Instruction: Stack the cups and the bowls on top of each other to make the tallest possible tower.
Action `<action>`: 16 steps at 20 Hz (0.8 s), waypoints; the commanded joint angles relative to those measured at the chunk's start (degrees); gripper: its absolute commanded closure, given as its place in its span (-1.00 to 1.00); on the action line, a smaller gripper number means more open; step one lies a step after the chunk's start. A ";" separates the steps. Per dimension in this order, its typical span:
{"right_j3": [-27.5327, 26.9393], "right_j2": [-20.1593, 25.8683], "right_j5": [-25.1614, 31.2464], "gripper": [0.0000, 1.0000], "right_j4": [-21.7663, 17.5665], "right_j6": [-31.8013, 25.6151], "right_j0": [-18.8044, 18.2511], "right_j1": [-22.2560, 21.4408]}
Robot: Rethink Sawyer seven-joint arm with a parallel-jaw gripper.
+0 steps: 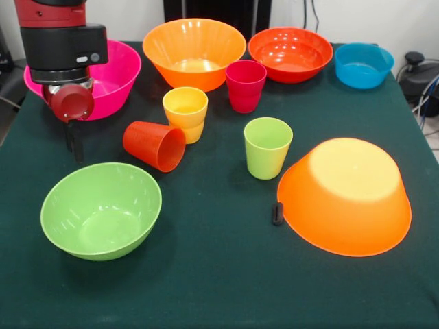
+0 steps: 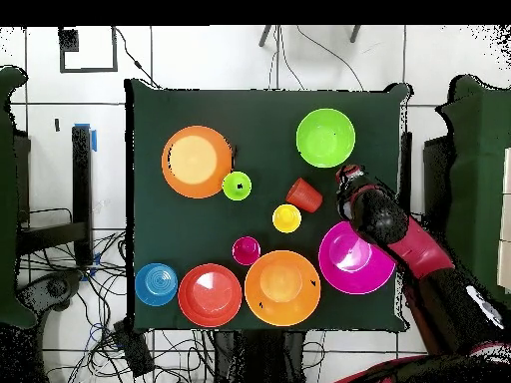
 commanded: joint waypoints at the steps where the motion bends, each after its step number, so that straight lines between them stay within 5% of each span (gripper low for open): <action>1: 1.06 0.81 4.32 -1.00 1.89 6.55 2.23 1.24; 16: -3.29 1.49 4.41 -1.00 2.85 5.99 3.62 2.78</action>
